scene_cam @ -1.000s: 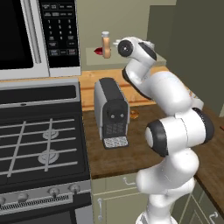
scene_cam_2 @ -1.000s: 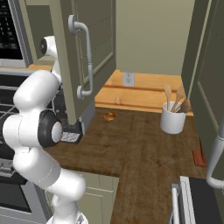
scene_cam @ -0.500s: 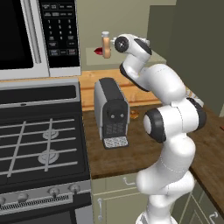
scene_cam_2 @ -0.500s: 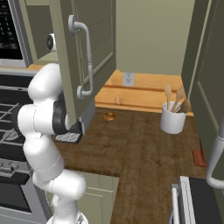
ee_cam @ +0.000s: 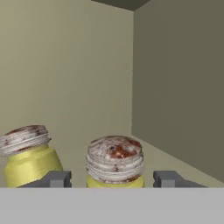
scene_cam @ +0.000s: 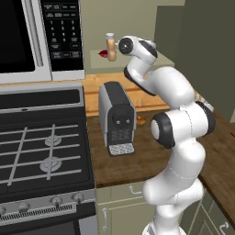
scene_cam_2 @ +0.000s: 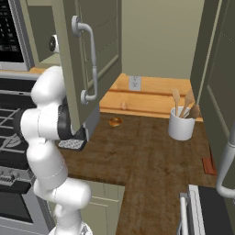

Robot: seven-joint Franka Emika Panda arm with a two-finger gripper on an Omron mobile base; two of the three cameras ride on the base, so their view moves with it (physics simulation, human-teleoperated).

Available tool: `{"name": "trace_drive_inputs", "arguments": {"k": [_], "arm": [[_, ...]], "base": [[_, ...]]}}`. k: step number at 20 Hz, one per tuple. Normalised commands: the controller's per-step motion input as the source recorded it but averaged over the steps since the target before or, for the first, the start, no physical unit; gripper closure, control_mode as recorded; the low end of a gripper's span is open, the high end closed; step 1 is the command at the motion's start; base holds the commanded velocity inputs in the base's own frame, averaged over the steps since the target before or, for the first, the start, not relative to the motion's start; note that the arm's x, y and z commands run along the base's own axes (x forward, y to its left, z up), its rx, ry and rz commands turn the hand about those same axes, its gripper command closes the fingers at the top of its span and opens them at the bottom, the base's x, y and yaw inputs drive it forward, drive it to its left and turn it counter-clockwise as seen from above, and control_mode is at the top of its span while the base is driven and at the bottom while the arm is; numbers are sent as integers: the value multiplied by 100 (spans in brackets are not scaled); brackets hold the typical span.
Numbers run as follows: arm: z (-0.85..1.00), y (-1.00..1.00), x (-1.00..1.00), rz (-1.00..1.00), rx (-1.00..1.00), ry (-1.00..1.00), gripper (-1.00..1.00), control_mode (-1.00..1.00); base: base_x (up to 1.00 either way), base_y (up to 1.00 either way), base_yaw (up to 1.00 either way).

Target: Put the shaker and condiment bottle from the counter next to their counterparts in the cabinet.

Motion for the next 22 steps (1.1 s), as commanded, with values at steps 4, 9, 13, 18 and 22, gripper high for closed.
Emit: {"name": "trace_drive_inputs", "arguments": {"k": [4, 9, 13, 18, 22], "arm": [[0, 0, -39, 0, 0, 2, -100, -100], [0, 0, -65, 0, 0, 0, -100, -100], [0, 0, -77, 0, 0, 0, -100, -100], [0, 0, -73, 0, 0, 0, -100, -100], [2, 0, -78, 0, 0, 0, -100, -100]], "base": [[0, 0, 0], [0, 0, 0], [0, 0, 0], [0, 0, 0], [0, 0, 0]]}}
